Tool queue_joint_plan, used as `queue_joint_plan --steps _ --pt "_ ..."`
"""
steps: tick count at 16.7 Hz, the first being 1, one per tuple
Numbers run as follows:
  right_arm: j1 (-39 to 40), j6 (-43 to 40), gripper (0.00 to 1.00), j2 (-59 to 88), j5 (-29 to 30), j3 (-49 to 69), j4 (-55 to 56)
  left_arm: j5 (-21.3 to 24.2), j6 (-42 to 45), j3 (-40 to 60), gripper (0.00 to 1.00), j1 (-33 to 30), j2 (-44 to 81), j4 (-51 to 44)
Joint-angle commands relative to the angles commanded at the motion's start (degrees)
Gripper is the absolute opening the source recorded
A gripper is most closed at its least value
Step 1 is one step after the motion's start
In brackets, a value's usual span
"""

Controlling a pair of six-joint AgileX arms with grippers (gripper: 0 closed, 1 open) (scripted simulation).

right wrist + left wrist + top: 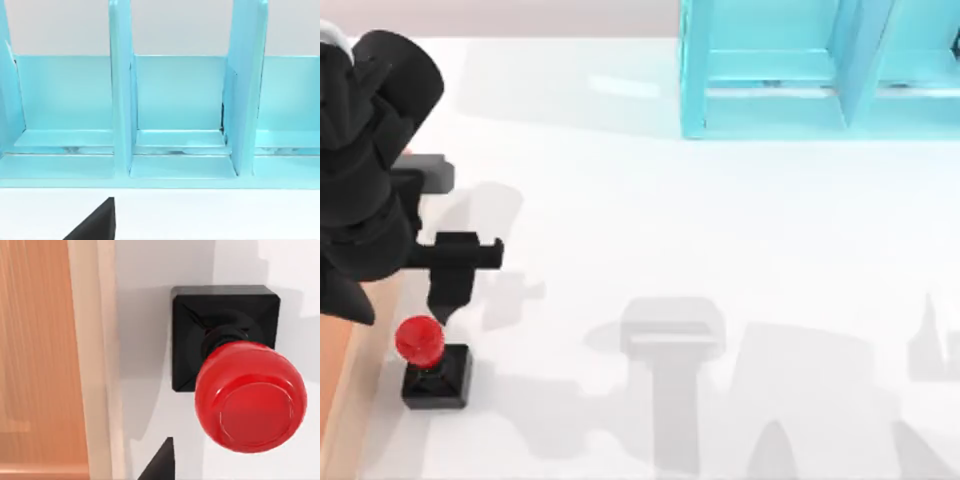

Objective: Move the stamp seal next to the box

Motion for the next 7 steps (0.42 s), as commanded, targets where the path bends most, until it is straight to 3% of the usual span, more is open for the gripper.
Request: queue_joint_plan --steps 2,7 --pt "0.0 0.0 1.0 0.0 0.0 0.0 0.0 0.0 0.0 0.0 1.0 0.0 0.0 0.0" --pt "0.0 0.0 1.0 0.0 0.0 0.0 0.0 0.0 0.0 0.0 1.0 0.0 0.0 0.0"
